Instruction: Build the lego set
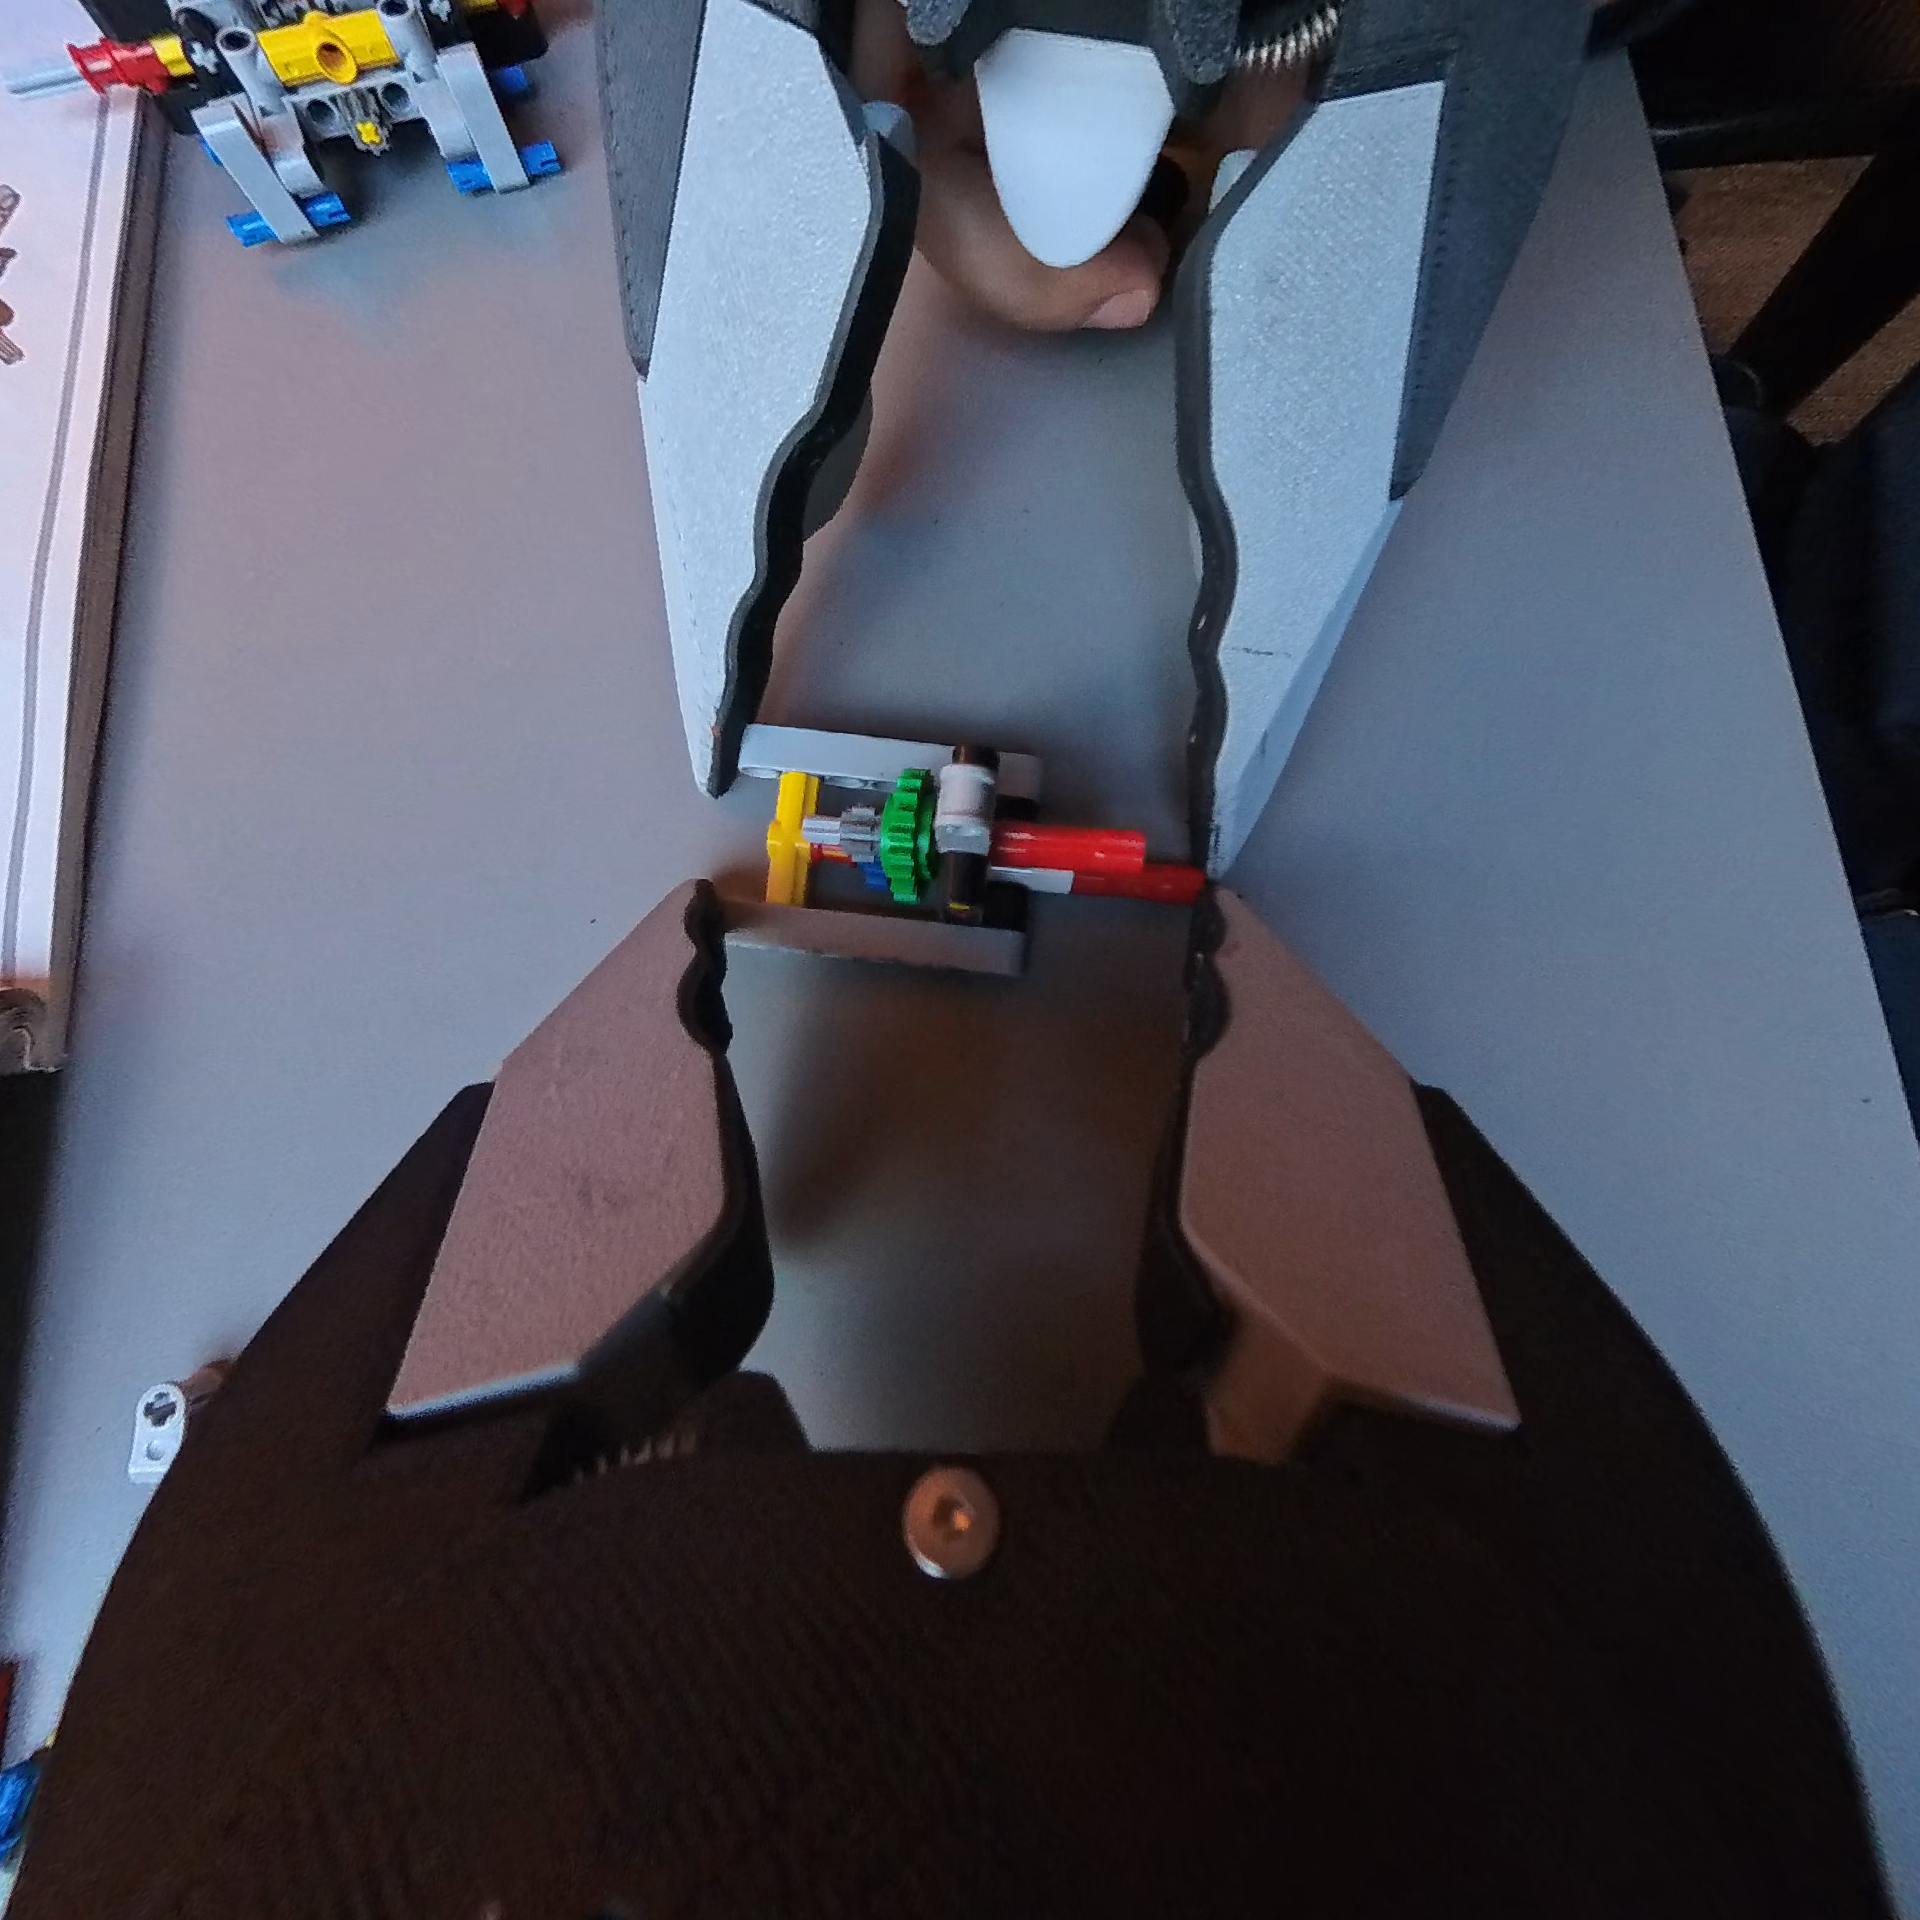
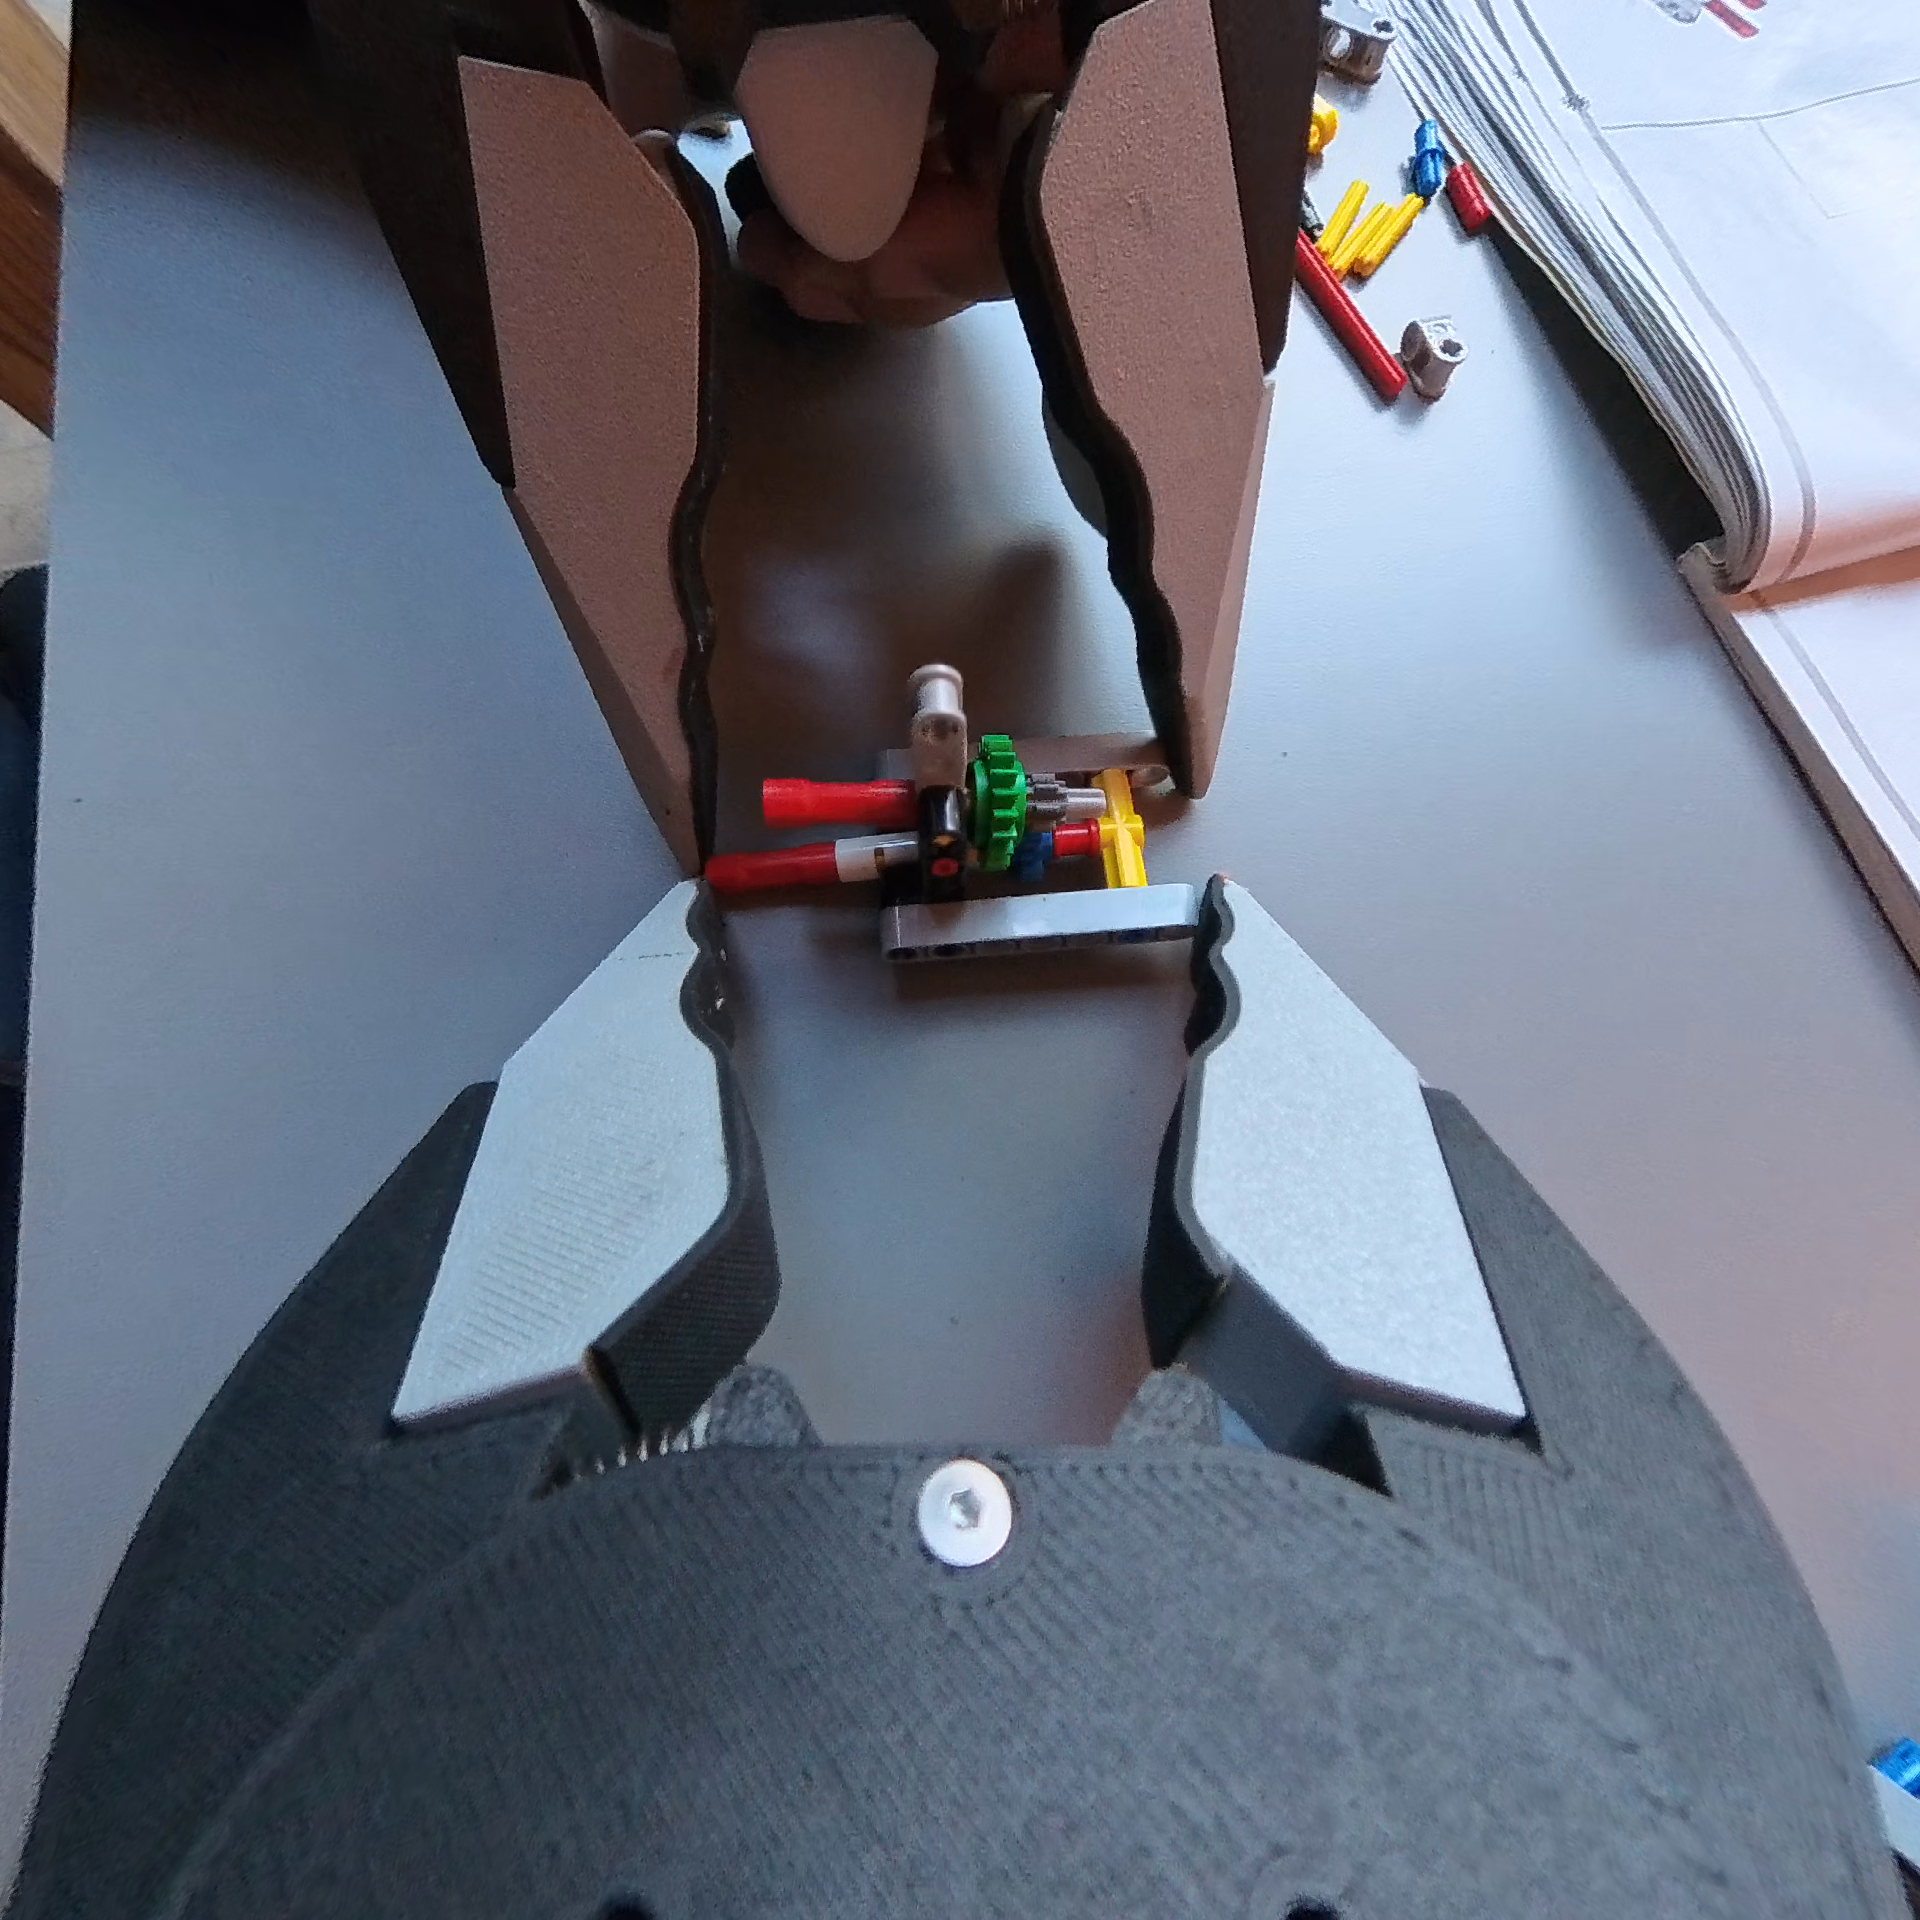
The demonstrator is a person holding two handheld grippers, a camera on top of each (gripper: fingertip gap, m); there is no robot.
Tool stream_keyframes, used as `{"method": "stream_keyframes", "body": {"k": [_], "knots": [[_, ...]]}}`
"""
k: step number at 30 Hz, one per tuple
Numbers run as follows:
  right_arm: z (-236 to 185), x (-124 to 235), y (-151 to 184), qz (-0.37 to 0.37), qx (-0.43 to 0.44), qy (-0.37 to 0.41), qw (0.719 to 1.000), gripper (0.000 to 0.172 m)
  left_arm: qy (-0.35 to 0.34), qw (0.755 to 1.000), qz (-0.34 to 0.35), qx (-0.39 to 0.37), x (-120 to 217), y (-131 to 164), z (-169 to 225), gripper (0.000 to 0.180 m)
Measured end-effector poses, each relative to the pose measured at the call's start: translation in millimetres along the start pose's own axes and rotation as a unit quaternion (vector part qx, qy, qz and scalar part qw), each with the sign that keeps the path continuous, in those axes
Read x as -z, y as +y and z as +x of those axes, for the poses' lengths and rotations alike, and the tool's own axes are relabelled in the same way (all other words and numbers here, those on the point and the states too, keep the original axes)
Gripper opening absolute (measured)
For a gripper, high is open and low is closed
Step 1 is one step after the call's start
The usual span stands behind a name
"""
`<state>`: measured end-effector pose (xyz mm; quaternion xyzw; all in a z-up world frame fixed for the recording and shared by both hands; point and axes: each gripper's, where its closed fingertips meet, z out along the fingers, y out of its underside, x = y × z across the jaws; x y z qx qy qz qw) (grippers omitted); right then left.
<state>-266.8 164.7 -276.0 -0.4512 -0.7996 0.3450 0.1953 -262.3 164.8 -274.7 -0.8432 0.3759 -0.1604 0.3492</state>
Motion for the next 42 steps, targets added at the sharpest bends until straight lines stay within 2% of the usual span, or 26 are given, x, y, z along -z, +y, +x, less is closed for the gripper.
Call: {"method": "stream_keyframes", "body": {"k": [23, 24, 26, 33, 42], "knots": [[-1.9, -0.4, -1.0, -0.001, -0.006, -0.004, 1.000, 0.086, -0.002, 1.000, 0.003, -0.011, -1.7, -0.6, 0.8, 0.084], [-2.0, -0.6, -1.3, 0.000, -0.007, -0.005, 1.000, 0.087, 0.005, 1.000, 0.005, -0.023, -1.1, -1.4, 5.7, 0.076], [-2.3, -0.5, -1.2, -0.001, -0.007, -0.008, 1.000, 0.086, 0.002, 1.000, 0.008, -0.020, -0.8, -2.4, 5.8, 0.074], [-1.5, -1.1, -1.8, 0.002, -0.002, -0.005, 1.000, 0.087, 0.008, 1.000, 0.005, -0.005, -0.1, -1.5, 4.4, 0.077], [-3.0, -0.6, -2.0, 0.001, 0.014, -0.003, 1.000, 0.088, 0.005, 1.000, 0.007, -0.022, 1.1, -1.6, 6.4, 0.078]]}}
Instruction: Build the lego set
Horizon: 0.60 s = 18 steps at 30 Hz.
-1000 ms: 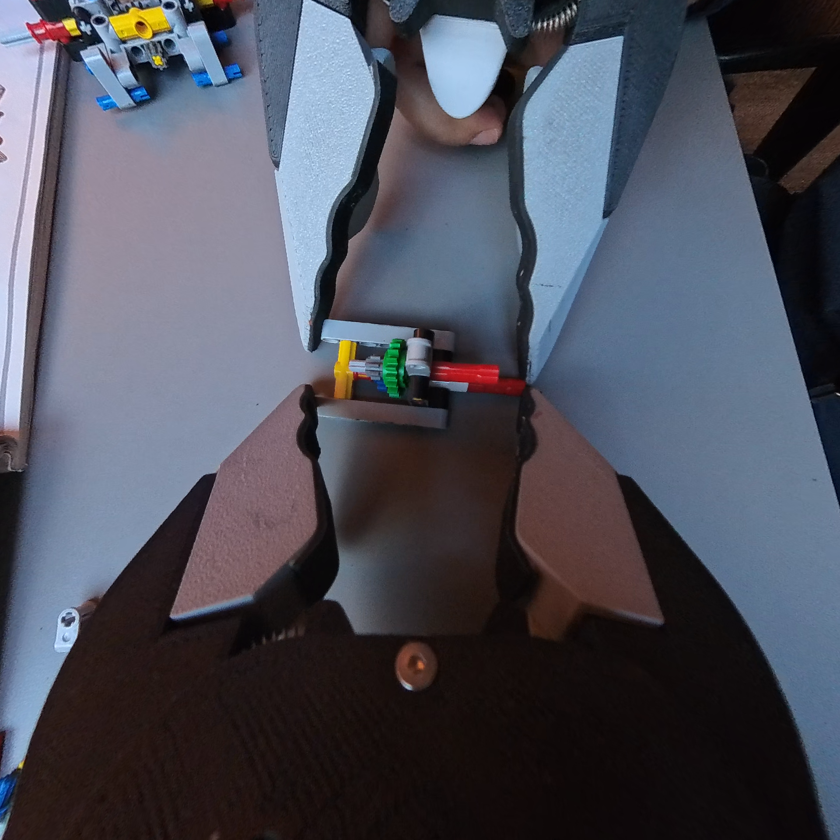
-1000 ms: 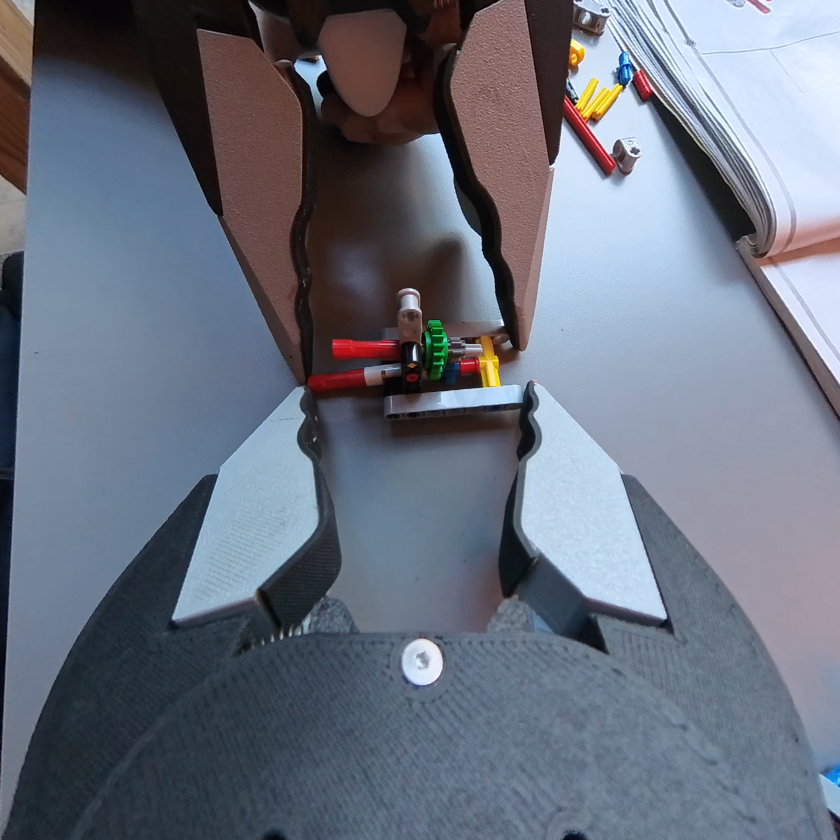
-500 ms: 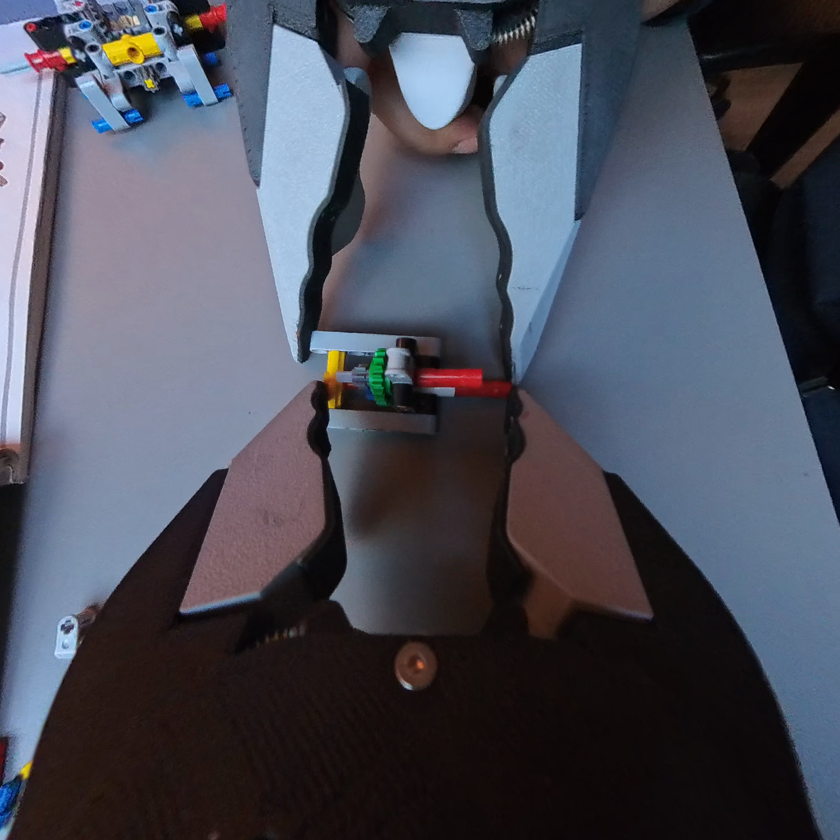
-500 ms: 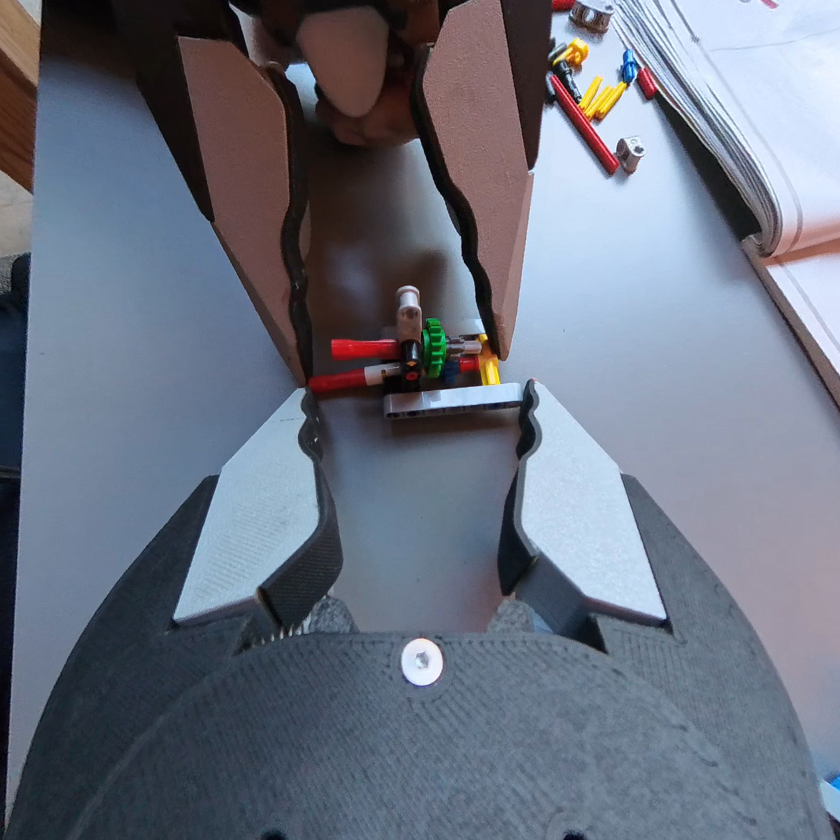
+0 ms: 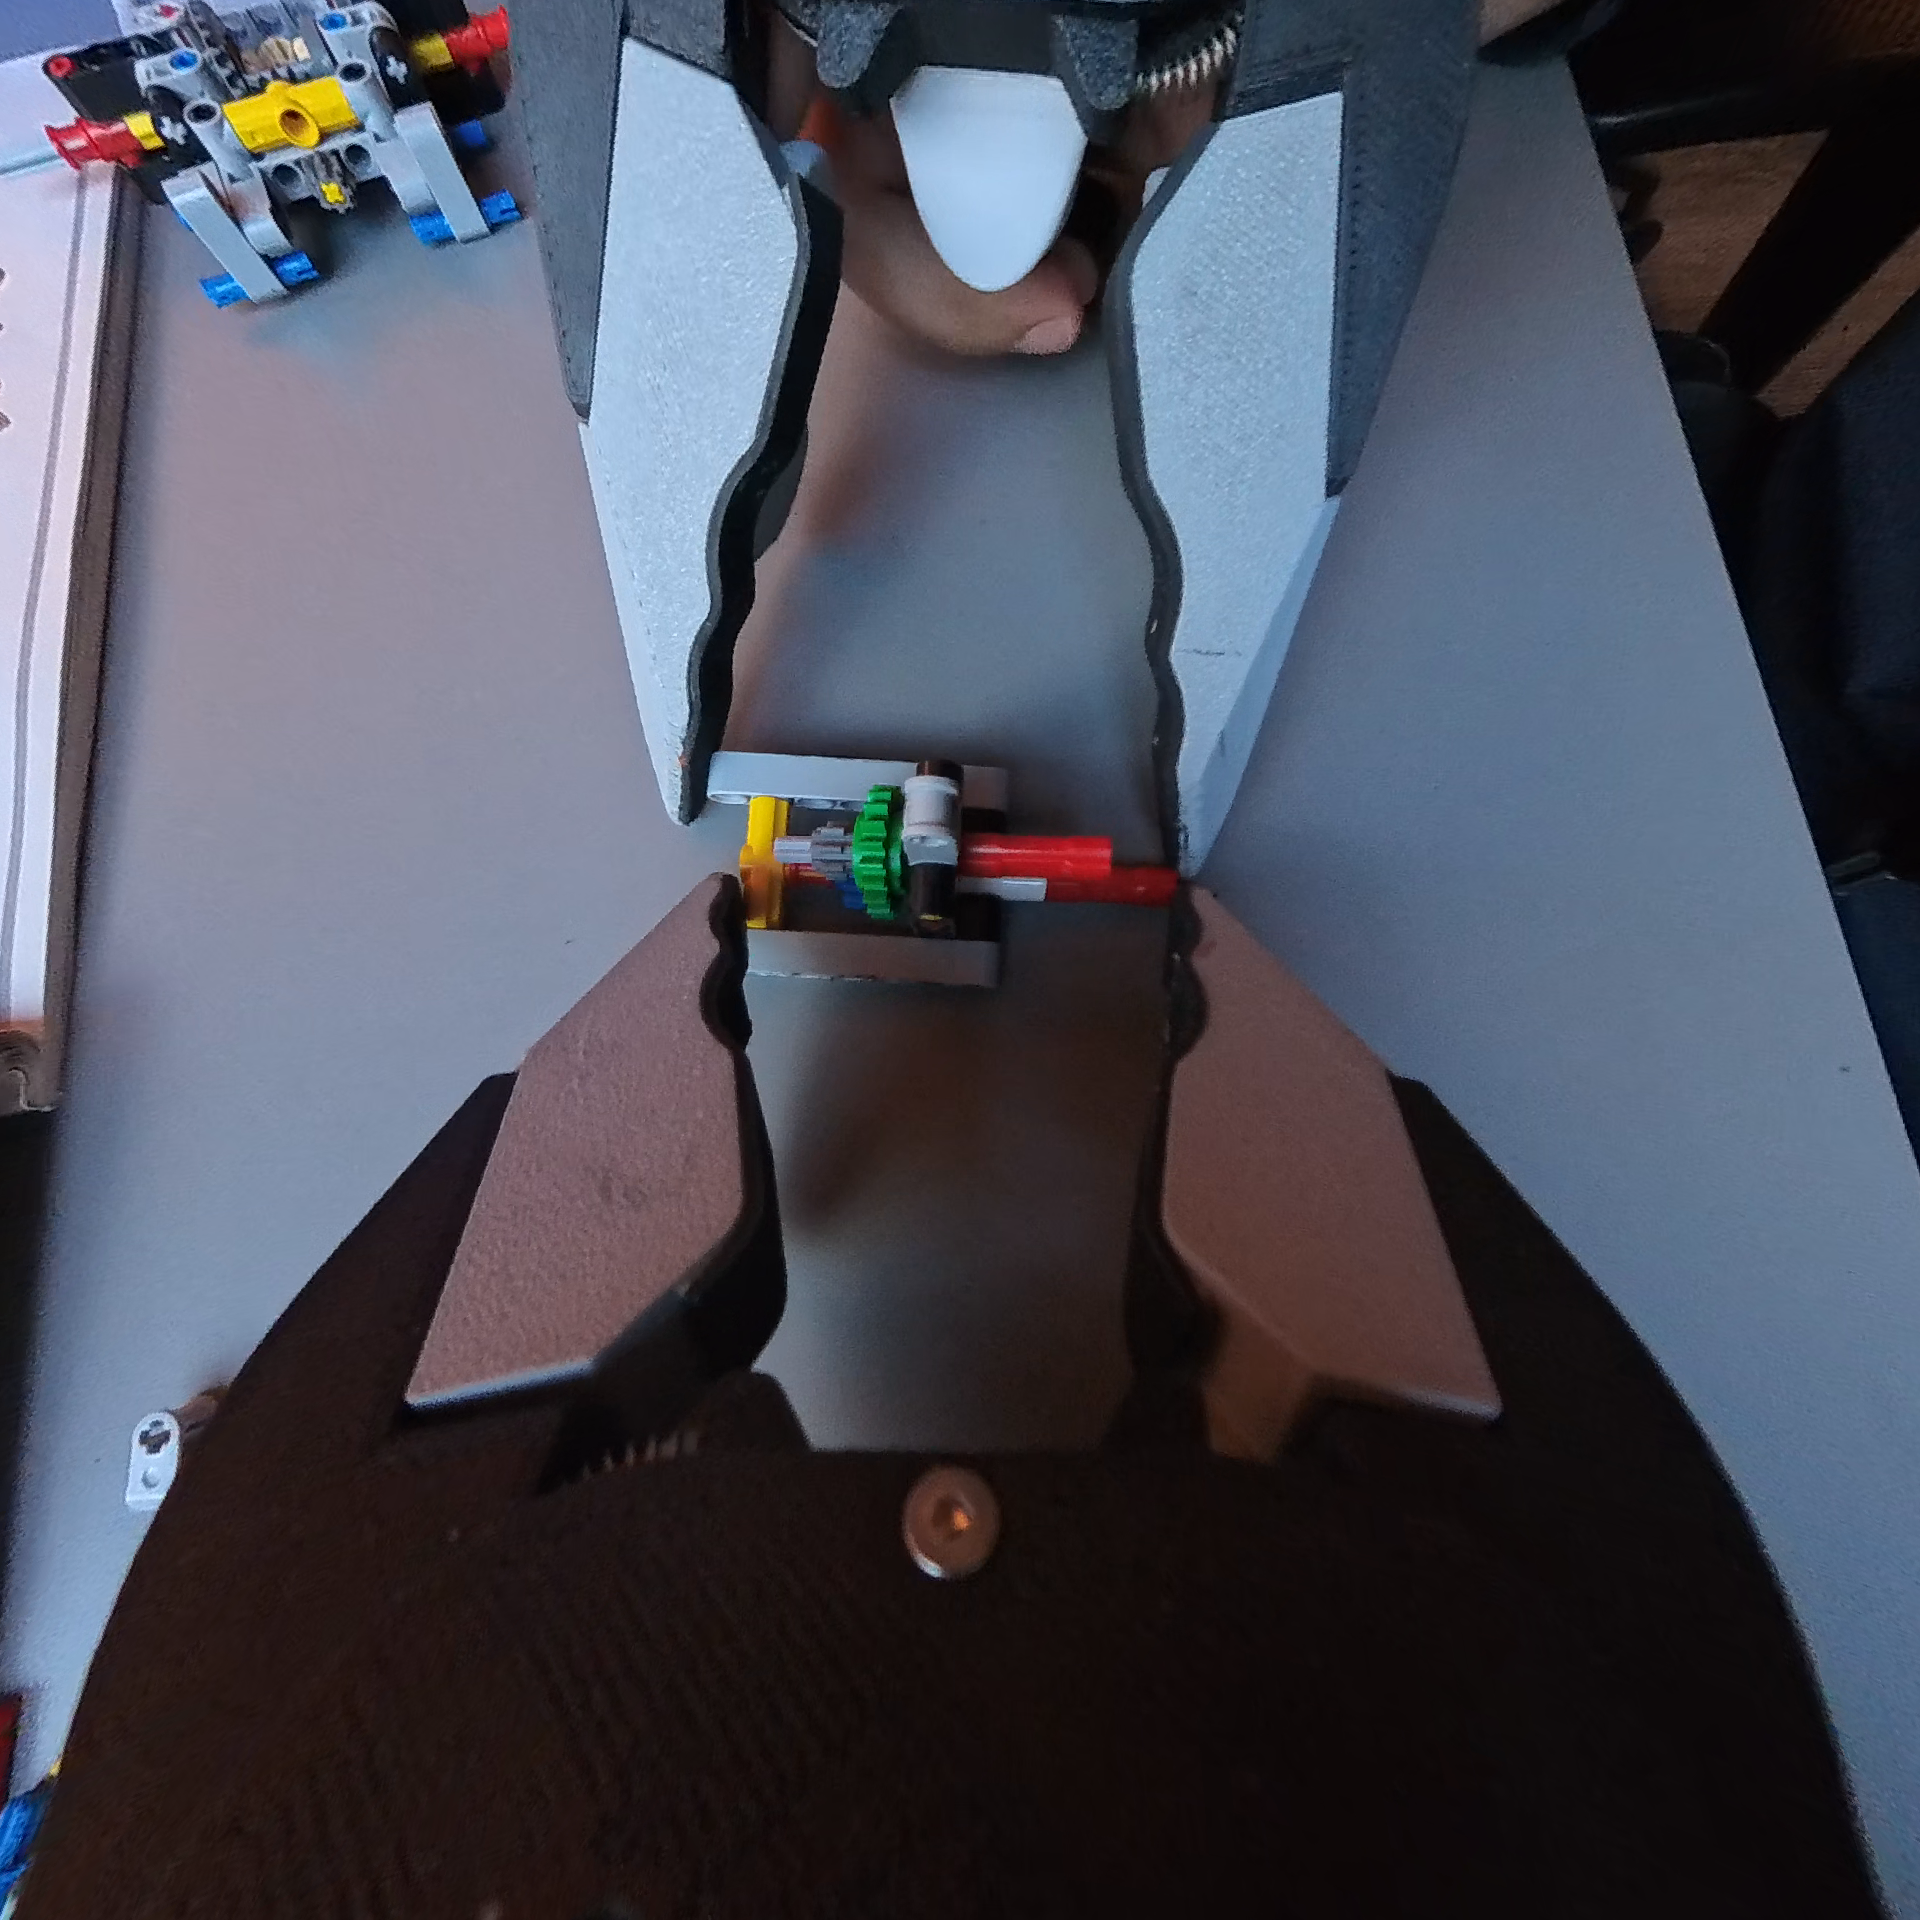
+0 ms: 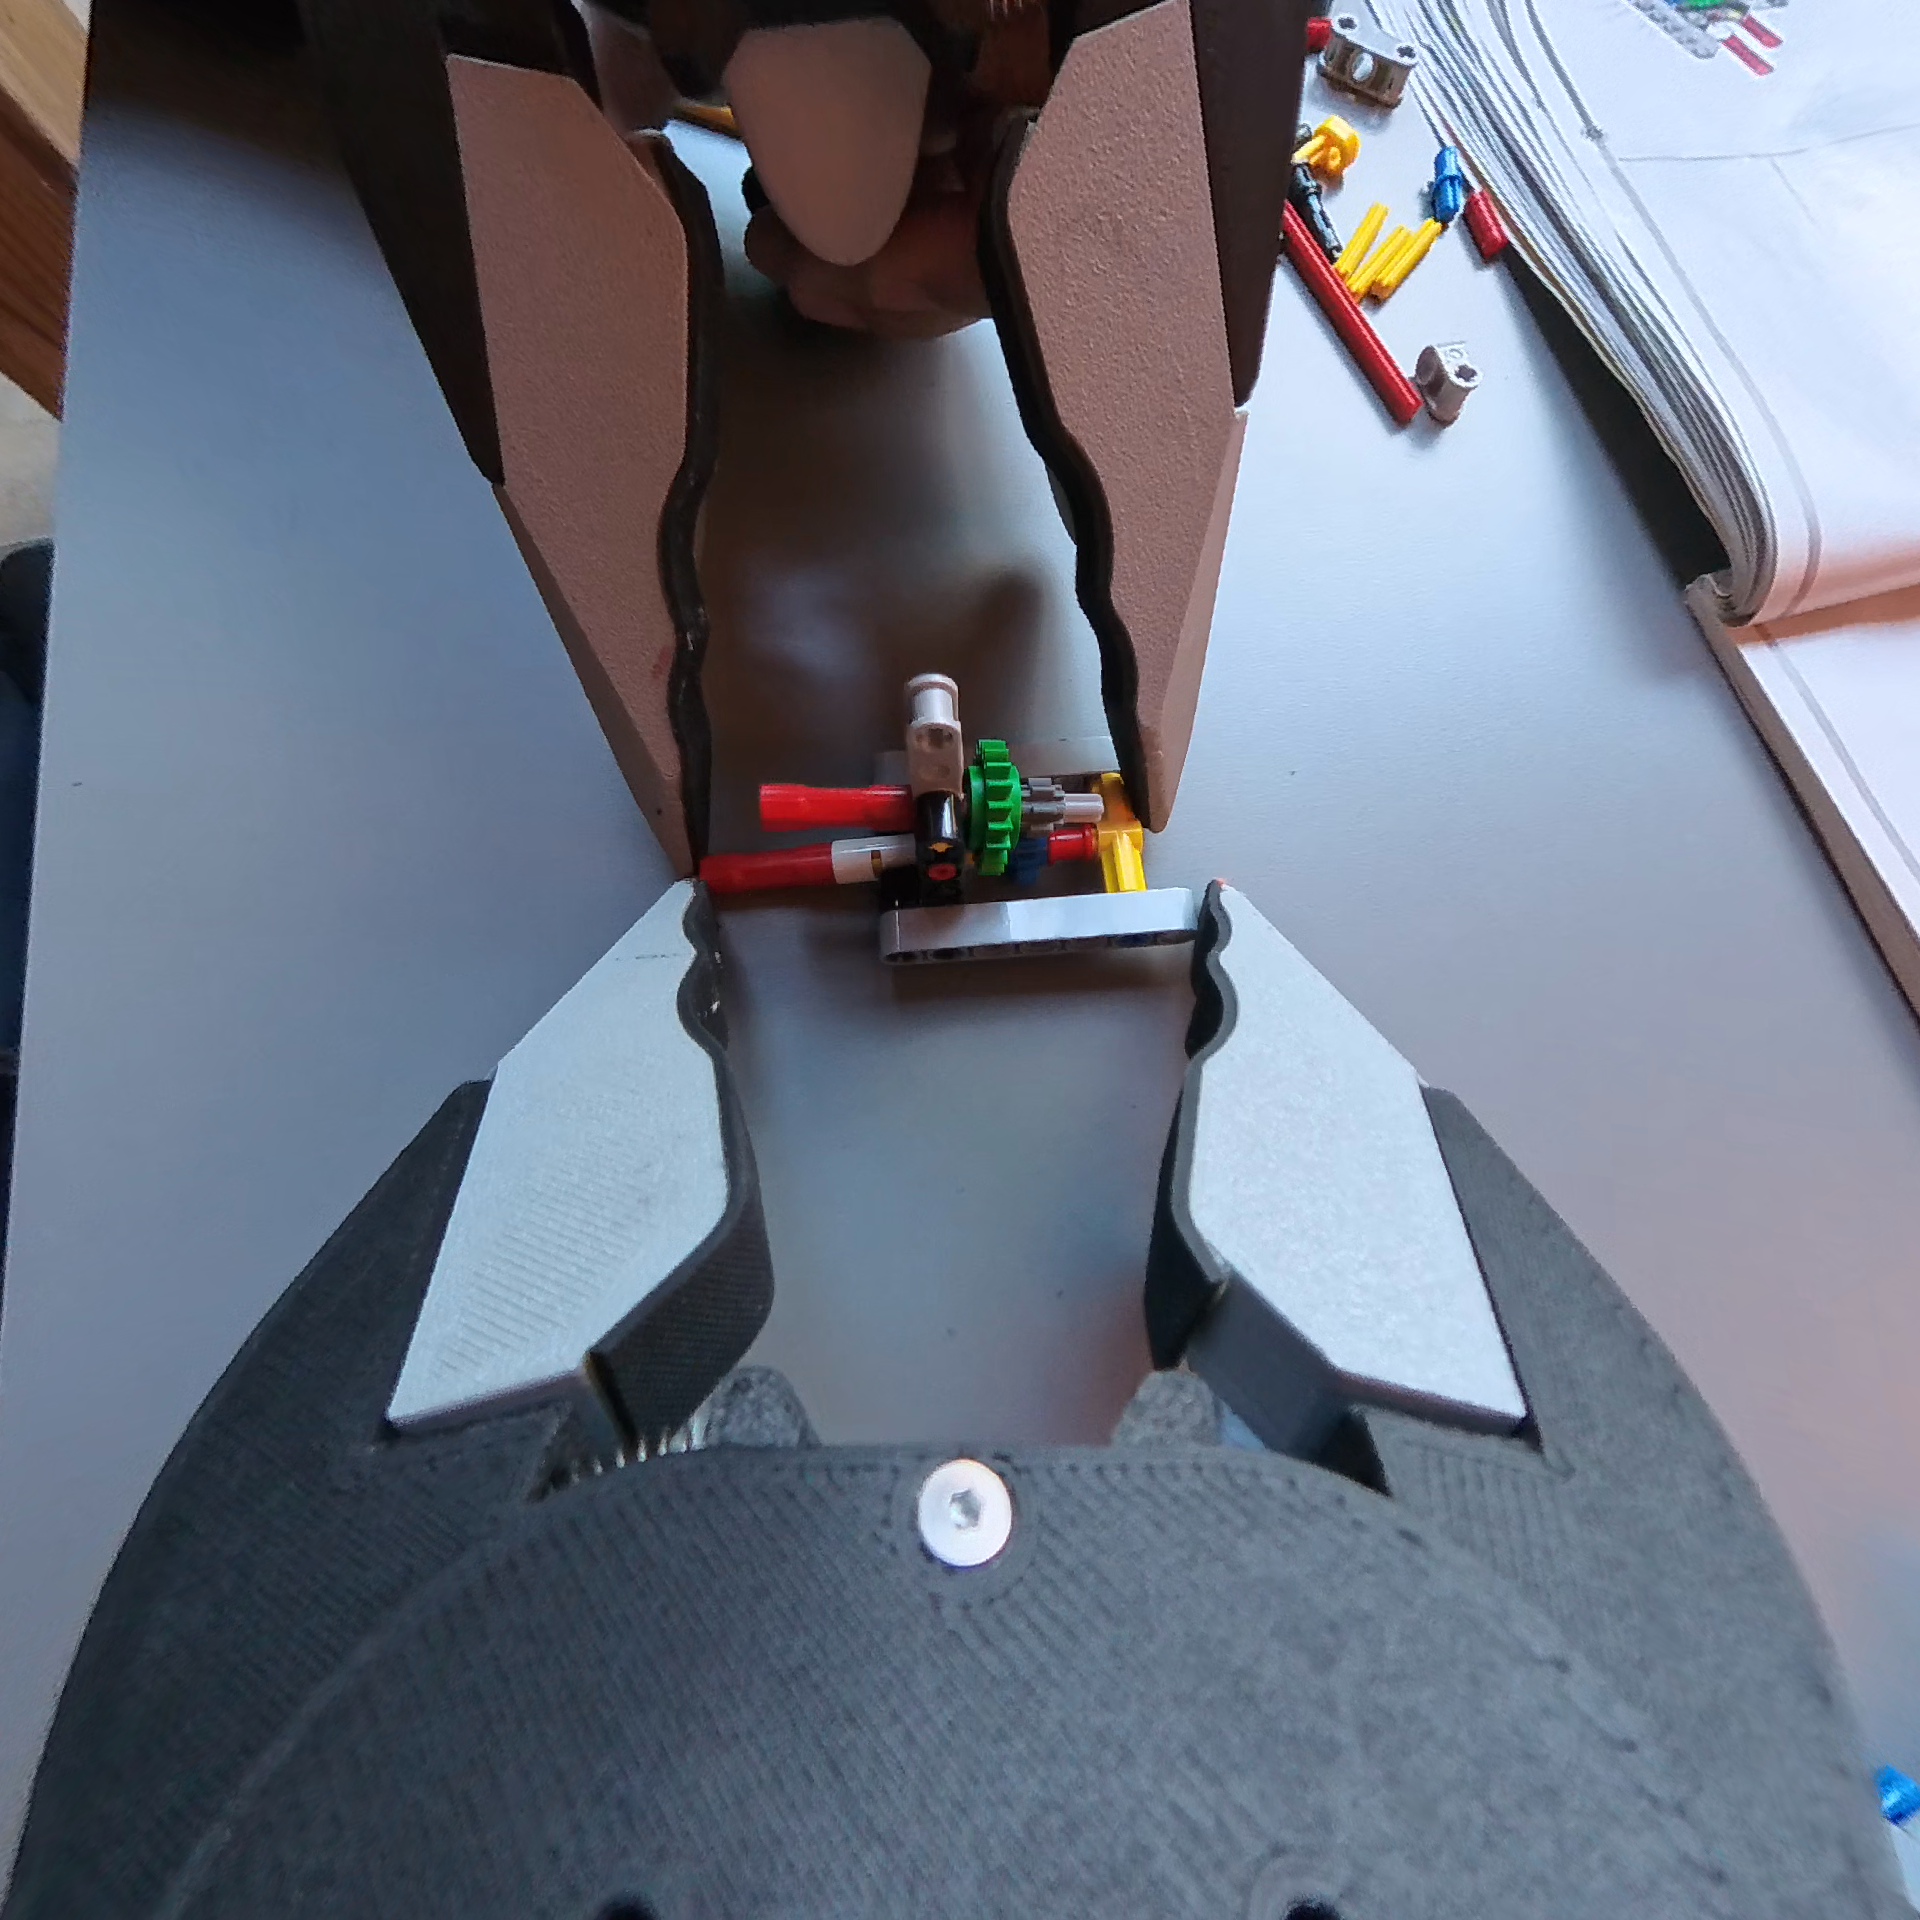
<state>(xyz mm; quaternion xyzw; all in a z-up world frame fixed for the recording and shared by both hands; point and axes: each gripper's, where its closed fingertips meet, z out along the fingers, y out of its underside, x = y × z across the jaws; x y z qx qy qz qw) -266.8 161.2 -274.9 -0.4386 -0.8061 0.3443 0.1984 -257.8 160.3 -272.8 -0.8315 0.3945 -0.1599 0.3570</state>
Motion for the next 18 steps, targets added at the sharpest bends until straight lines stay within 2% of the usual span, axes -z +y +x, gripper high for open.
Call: {"method": "stream_keyframes", "body": {"k": [7, 10, 18], "knots": [[-1.2, 2.5, -4.8, 0.010, 0.054, 0.017, 0.998, 0.085, -0.003, 1.000, 0.000, -0.002, 0.2, -0.3, -0.2, 0.078], [-5.9, 2.2, -5.2, 0.003, 0.069, 0.003, 0.998, 0.076, -0.003, 1.000, 0.001, -0.003, 0.3, -0.3, 0.0, 0.078], [-5.7, 0.6, -2.0, -0.014, 0.047, -0.033, 0.998, 0.076, -0.010, 1.000, 0.000, 0.002, -0.3, -1.1, 0.1, 0.076]]}}
